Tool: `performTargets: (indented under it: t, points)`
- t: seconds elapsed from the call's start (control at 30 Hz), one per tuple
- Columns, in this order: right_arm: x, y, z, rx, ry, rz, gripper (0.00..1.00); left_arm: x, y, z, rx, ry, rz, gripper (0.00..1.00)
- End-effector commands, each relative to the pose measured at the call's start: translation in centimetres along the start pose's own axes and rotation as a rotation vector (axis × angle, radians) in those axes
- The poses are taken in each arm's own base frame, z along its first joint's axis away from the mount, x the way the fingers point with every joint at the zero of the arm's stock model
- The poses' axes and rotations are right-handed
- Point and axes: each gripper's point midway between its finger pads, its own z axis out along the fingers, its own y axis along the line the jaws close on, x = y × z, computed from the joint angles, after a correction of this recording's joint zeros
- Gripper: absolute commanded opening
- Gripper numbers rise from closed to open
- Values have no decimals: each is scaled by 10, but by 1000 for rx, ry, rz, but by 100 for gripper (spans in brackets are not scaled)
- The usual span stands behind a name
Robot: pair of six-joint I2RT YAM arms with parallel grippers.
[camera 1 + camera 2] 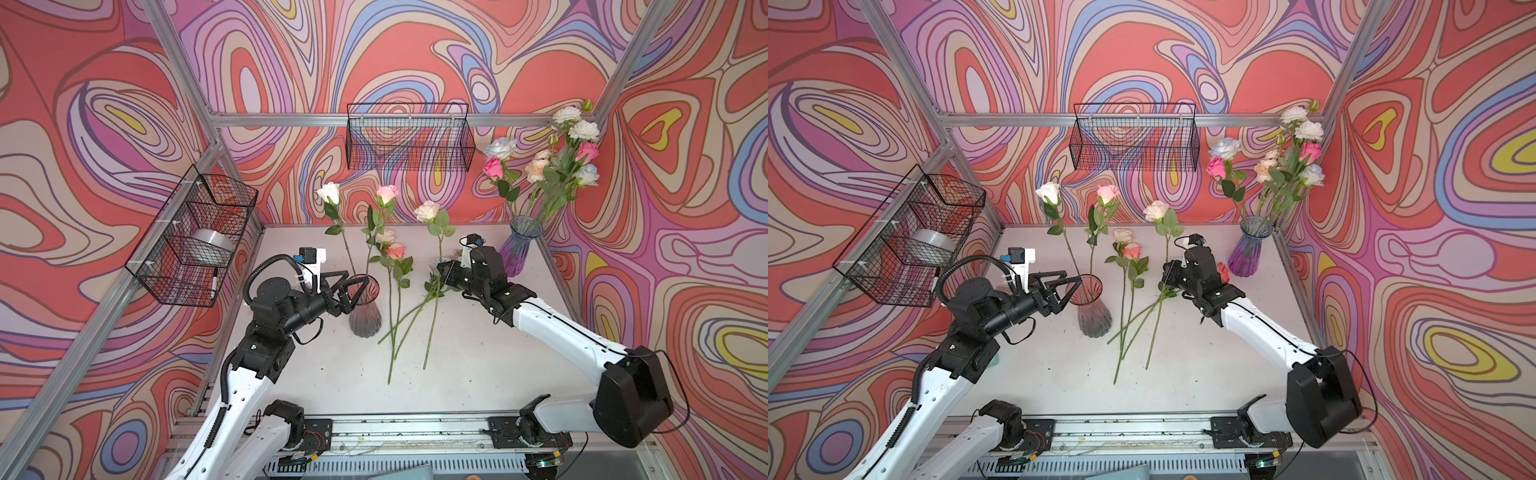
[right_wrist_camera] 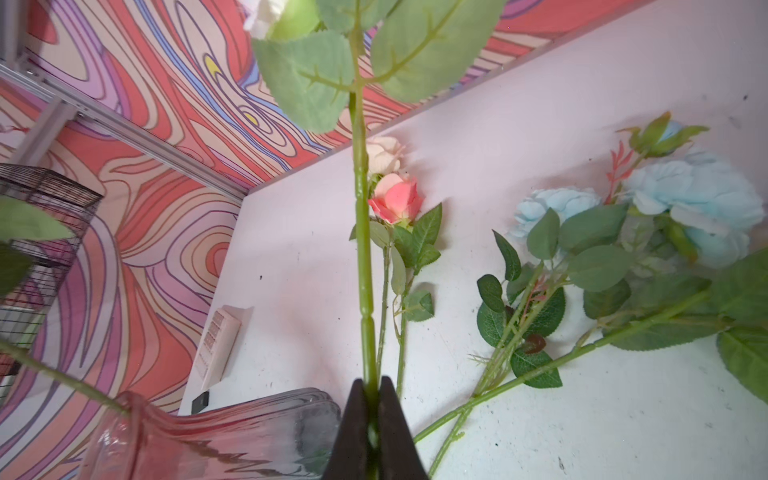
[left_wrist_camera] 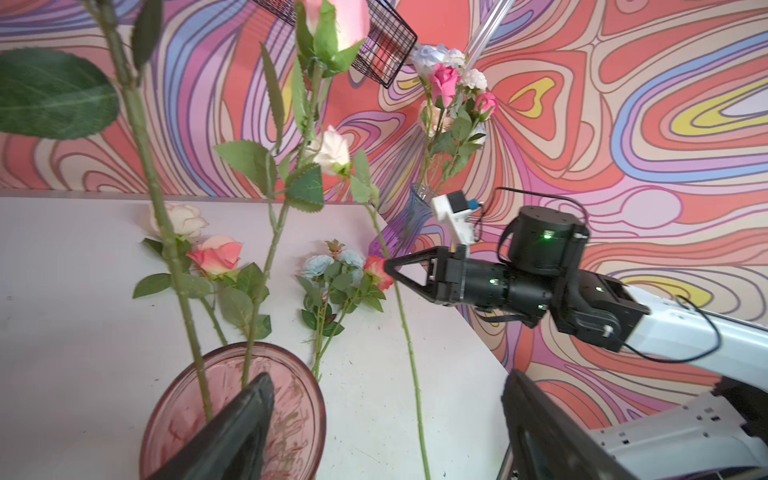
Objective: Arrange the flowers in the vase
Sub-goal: 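Lift the cream-pink rose upright with the right gripper, then lower the cream-pink rose stem into the pink-red vase with the right gripper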
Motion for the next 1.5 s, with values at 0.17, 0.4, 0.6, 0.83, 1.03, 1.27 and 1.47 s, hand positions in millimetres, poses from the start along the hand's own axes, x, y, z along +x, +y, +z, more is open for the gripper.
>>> performTargets:
  t: [0.17,0.4,0.6,0.83,1.03,1.27,1.47]
  points:
    - [-40,44,-66,-173,-194,-102,0,-34,71,-54,-511,-250,22,93]
    - [-57,91,-85,-318,-301,-220,0,-35,119,-94,-837,-308,-54,95]
    - [-61,132,-90,-408,-349,-287,0,-37,105,-82,-724,-296,-54,95]
    - [-84,211,-105,-542,-440,-382,0,-43,97,-82,-673,-326,-43,96]
    - [-105,264,-117,-648,-525,-415,0,-42,96,-79,-665,-314,-41,96]
    - [-116,295,-90,-684,-577,-416,0,-40,95,-74,-642,-297,-48,96]
    - [-115,305,-57,-647,-582,-458,0,-38,94,-69,-622,-285,-61,96]
